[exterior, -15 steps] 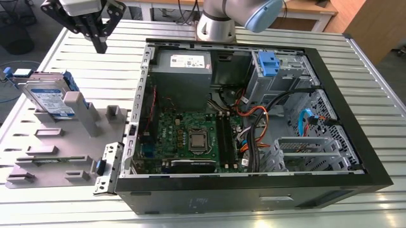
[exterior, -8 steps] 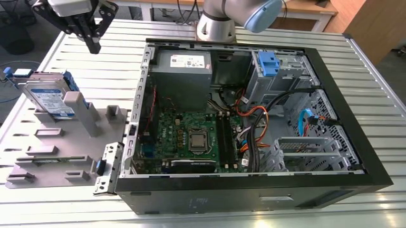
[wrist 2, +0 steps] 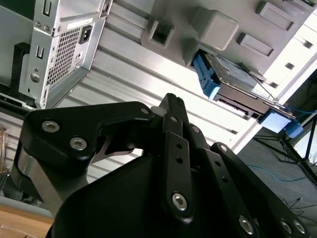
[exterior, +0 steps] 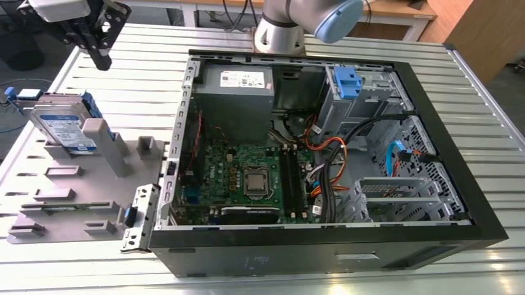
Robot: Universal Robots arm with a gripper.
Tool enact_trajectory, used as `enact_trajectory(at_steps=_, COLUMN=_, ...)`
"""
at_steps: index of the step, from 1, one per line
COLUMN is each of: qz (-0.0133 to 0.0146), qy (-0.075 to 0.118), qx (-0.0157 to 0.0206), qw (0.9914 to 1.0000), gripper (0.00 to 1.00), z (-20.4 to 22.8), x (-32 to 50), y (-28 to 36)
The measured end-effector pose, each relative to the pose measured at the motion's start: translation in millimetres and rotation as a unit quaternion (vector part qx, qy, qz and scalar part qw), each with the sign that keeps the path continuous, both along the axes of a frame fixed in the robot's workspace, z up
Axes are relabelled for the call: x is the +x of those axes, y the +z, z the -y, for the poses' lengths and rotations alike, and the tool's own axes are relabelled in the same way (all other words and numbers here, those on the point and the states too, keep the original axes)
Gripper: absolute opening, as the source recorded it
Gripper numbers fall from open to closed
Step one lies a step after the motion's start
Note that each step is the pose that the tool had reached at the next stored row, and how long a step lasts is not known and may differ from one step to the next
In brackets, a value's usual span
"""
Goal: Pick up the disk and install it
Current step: 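Reach for the disk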
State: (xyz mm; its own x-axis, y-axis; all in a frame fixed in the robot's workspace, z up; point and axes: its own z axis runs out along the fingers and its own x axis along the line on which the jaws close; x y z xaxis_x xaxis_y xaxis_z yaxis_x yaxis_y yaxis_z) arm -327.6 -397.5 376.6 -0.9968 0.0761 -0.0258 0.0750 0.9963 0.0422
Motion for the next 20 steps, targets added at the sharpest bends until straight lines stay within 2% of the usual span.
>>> enact_trajectory(at_steps=1, qz=0.0000, qy=0.000, qx=-0.0002, qw=1.00000, gripper=0.11, z=0.0, x=-4.9, y=-0.4)
enact_trajectory(at_steps=16, qz=0.0000, qy=0.000, qx=-0.0005, qw=1.00000, gripper=0.11, z=-0.1, x=-45.2, y=-3.2)
enact_trajectory(at_steps=20, qz=0.0000, qy=0.000, qx=-0.0005, qw=1.00000, gripper=0.11, z=0.0, x=-51.1, y=-3.6)
